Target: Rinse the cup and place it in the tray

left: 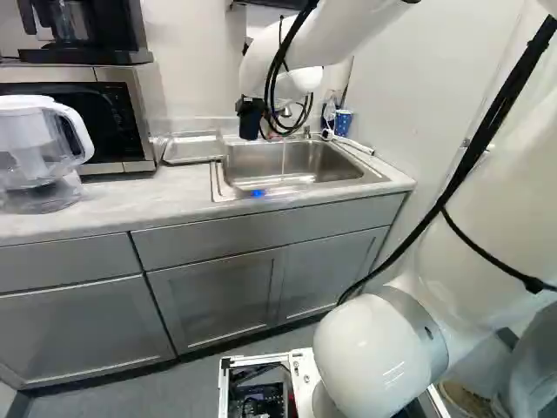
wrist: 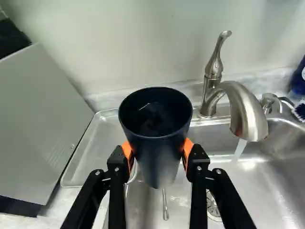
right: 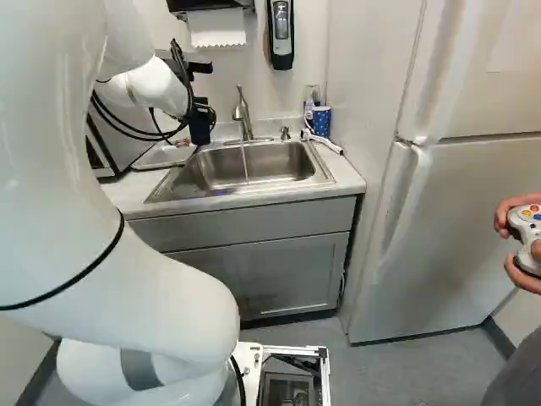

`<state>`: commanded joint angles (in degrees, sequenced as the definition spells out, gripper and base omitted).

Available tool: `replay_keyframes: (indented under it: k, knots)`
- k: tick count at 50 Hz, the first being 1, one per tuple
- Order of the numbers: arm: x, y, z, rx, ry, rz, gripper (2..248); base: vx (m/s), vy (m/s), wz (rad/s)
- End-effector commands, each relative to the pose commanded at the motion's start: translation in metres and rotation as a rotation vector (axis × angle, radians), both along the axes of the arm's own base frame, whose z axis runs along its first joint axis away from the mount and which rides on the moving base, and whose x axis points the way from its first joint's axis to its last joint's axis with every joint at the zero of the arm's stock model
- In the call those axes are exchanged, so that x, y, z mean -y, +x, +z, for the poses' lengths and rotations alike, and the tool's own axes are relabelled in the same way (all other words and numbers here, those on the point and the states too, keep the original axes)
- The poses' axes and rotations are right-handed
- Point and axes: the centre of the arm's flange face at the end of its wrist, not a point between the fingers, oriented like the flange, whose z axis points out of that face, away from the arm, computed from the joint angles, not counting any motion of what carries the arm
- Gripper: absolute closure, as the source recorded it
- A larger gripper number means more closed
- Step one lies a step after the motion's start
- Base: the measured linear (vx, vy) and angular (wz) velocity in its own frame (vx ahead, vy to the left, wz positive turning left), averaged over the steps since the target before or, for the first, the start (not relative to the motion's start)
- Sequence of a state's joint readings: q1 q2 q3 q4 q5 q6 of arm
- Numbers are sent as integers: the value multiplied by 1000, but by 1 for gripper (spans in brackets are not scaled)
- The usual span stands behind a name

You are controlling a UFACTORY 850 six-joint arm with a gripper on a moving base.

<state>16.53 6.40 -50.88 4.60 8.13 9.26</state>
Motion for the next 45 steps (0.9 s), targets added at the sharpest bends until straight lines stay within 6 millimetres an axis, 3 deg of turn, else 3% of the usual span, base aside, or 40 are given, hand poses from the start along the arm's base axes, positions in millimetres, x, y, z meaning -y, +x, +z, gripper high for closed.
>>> replay_keyframes:
  k: [45]
  knots:
    - [0,0,0,-117,414,-197,129,0,0,0]
